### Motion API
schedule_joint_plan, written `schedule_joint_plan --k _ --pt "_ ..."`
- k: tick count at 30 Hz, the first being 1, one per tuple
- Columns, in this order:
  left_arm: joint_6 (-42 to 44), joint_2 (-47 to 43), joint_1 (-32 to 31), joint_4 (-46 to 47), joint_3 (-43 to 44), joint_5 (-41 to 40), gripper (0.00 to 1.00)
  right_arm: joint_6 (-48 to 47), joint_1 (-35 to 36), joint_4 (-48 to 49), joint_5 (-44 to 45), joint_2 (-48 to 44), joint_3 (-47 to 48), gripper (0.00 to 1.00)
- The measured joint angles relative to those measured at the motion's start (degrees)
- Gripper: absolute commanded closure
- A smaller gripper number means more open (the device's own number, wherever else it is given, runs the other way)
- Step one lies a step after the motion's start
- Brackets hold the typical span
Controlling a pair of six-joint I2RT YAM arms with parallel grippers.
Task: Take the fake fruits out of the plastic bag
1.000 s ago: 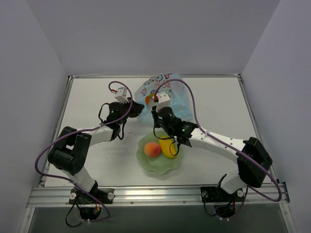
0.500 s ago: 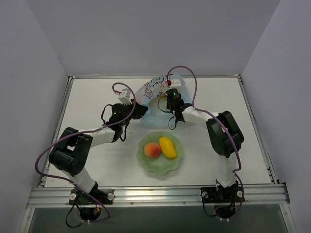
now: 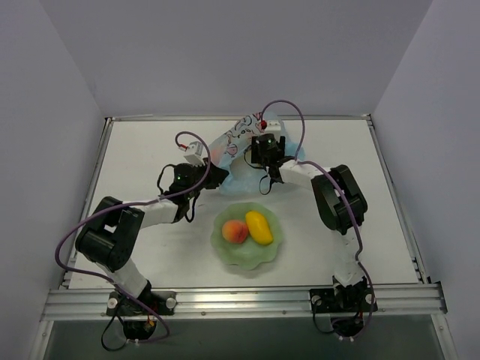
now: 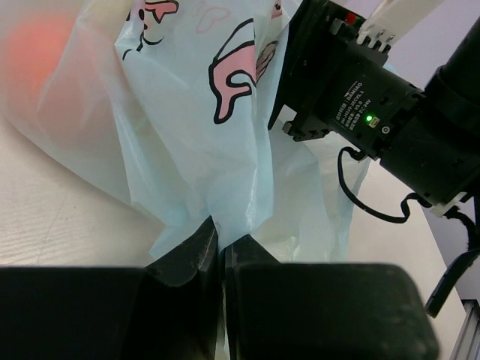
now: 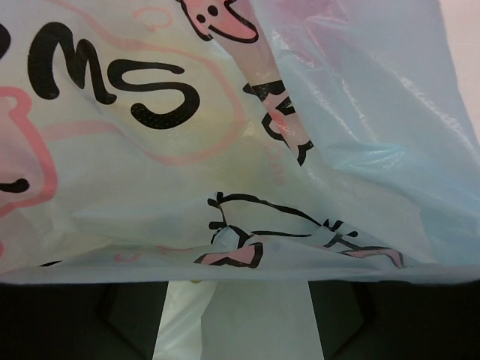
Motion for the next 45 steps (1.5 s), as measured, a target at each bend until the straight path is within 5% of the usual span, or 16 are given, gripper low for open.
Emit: schedule_joint_plan --k 5,13,21,31,40,43,45 --pt "0.02 0.0 -0.37 -0.02 0.0 -0.07 0.98 0.57 -0.2 0.17 -1.62 3.06 2.29 0.46" --pt "0.09 0.0 -1.11 -0.02 0.0 -0.11 0.98 -0.17 -0.35 0.9 -1.36 5.25 4.48 0.88" --pt "0.85 0.0 -1.22 -0.15 0.0 -0.13 0.98 -2.19 0.28 4.2 -0.35 4.07 1.38 1.0" --pt "1.97 -1.16 -2.78 -1.81 0.0 -1.68 0.98 -3.3 1.27 6.03 -4.57 -12.37 -13.73 0.99" --pt "3.65 -3.82 -4.81 -2.73 -0.15 -3.78 0.98 -6.73 2.71 5.84 -6.36 -18.45 -16.13 0.94" --pt "4.68 -5.42 -5.05 -3.87 -0.15 -4.46 0.98 -7.15 4.2 4.02 -5.2 -18.45 -16.13 0.86" --pt "5.55 -6.91 -5.05 -4.66 -0.15 -5.22 0.98 -6.71 4.68 2.1 -5.25 -18.51 -16.11 0.69"
